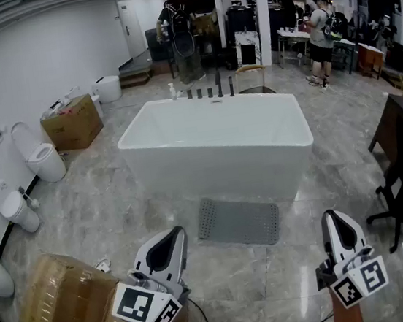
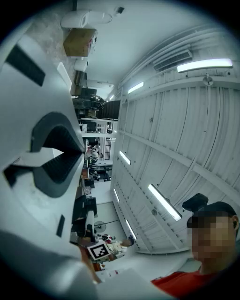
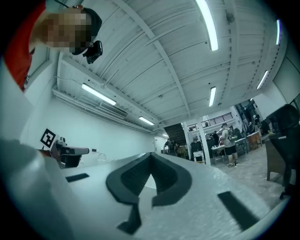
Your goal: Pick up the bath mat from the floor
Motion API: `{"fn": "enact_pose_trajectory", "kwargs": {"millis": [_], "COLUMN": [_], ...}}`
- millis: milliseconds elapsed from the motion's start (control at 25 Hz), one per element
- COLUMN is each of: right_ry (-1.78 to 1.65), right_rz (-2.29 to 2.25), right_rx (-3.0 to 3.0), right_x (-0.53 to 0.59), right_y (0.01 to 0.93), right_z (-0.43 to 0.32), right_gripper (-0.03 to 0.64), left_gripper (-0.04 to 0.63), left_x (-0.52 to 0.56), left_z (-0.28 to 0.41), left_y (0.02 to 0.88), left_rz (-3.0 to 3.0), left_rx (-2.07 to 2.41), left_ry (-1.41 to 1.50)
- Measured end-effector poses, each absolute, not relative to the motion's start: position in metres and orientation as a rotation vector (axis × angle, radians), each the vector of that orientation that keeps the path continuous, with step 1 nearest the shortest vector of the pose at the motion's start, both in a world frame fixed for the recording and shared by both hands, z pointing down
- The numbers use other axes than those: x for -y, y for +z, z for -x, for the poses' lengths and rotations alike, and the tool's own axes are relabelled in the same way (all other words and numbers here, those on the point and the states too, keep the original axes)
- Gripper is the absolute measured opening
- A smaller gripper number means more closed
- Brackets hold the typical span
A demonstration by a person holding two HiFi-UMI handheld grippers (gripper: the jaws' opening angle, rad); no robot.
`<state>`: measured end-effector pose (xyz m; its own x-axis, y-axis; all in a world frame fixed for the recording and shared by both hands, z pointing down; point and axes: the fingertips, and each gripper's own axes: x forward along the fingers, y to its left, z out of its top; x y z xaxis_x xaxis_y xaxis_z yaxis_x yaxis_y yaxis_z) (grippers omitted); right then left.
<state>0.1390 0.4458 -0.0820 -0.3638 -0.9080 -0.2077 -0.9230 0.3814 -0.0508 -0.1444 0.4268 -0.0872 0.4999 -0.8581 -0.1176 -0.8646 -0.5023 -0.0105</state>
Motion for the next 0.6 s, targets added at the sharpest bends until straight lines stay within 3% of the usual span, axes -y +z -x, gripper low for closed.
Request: {"fn": "enact_pose_trajectory", "kwargs": {"millis": [600], "right_ry": [0.088], "right_rz": [1.732], "right_rx": [-2.393], "right_x": [-0.421], "right_y": [-0.067], "right_z": [-0.117], "right_gripper": [0.005], "left_gripper": [0.009], "left_x": [-0.378], "left_z": [0.219], "left_y": [-0.057], "left_rz": [2.675], "left_rx": [-1.589], "left_ry": [0.168]}}
